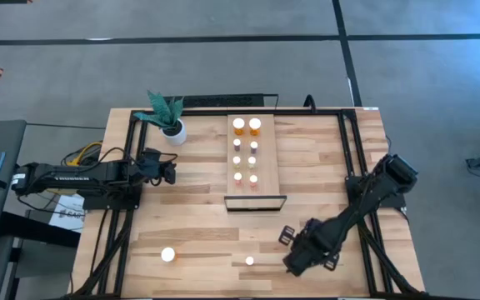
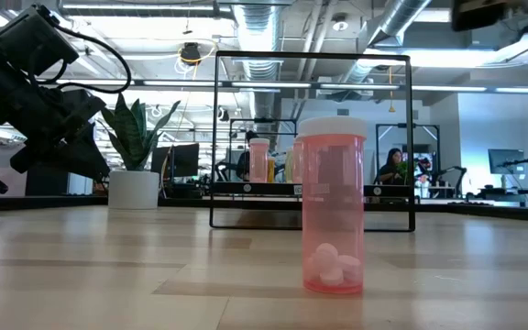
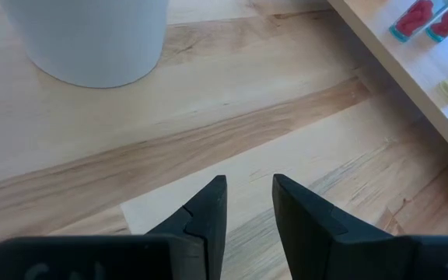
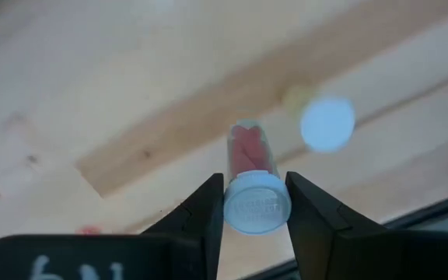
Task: Pick and place medicine bottles onto shelf by color
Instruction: Put the blue pill bottle on the shelf aligned with the other blue pill bottles
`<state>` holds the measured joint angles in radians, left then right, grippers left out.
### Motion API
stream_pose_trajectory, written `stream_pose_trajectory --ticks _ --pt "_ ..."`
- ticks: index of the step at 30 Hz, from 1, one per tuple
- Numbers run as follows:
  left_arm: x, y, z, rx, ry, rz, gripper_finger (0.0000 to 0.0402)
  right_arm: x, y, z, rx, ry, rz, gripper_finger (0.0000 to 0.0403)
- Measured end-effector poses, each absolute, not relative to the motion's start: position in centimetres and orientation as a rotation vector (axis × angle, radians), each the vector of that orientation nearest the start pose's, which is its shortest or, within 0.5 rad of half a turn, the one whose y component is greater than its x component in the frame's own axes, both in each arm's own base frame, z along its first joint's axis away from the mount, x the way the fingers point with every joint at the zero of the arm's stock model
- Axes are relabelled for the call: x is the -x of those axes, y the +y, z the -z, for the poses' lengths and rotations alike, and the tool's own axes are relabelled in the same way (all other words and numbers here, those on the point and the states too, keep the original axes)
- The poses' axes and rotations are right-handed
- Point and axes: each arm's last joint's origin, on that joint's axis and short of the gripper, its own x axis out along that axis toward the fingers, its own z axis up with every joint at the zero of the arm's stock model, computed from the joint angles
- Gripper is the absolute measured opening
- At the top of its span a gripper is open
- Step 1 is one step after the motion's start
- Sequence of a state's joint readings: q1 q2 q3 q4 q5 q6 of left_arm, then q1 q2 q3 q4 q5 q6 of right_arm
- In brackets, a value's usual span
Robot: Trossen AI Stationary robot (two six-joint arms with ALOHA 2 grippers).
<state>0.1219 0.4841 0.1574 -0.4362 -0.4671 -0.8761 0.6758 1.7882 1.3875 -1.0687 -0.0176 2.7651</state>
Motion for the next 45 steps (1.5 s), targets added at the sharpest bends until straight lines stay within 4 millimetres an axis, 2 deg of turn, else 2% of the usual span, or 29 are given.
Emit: stream_pose_trajectory --ticks 7,11,15,17,20,23,27,30,35,41,45 --pt "-10.3 2.6 -14.0 0.676 0.462 -0.848 0.0091 -25.6 18.6 -25.3 -1.461 0.895 1.628 0.0128" --pt "-10.3 2.6 -14.0 0.676 0.463 -0.848 0.0091 -23.6 17.3 -27.3 -1.327 0.801 1.675 0.0129" --pt "-10.3 2.6 -14.0 0.676 0.464 -0.848 0.0091 -22.1 15.8 -28.7 -1.366 0.787 1.64 0.0126" --pt "-10.3 2.6 -14.0 0.676 0.465 -0.848 0.0091 -20.7 14.2 -29.3 -1.378 0.759 1.648 0.0121" --pt "-10.3 2.6 -14.0 0.676 0.464 -0.848 0.0091 -18.9 11.7 -29.0 -1.387 0.719 1.642 0.0118" --pt "-10.3 2.6 -14.0 0.676 0.464 -0.848 0.0091 -17.1 8.6 -29.4 -1.413 0.667 1.634 0.0121" --pt "-10.3 2.6 -14.0 0.675 0.464 -0.848 0.0091 -16.2 4.7 -29.8 -1.485 0.59 1.635 0.0126" --pt "-10.3 2.6 -14.0 0.676 0.464 -0.848 0.0091 -16.5 2.2 -30.1 -1.515 0.577 1.622 0.0126" --pt "-10.3 2.6 -14.0 0.676 0.464 -0.848 0.0091 -18.5 -2.2 -29.7 -1.424 0.638 1.524 0.0127" --pt "-10.3 2.6 -14.0 0.676 0.464 -0.848 0.0091 -21.9 -7.5 -28.0 -1.355 0.741 1.305 0.0127" --pt "-10.3 2.6 -14.0 0.676 0.464 -0.848 0.0091 -23.7 -10.4 -26.2 -1.363 0.813 1.229 0.0127"
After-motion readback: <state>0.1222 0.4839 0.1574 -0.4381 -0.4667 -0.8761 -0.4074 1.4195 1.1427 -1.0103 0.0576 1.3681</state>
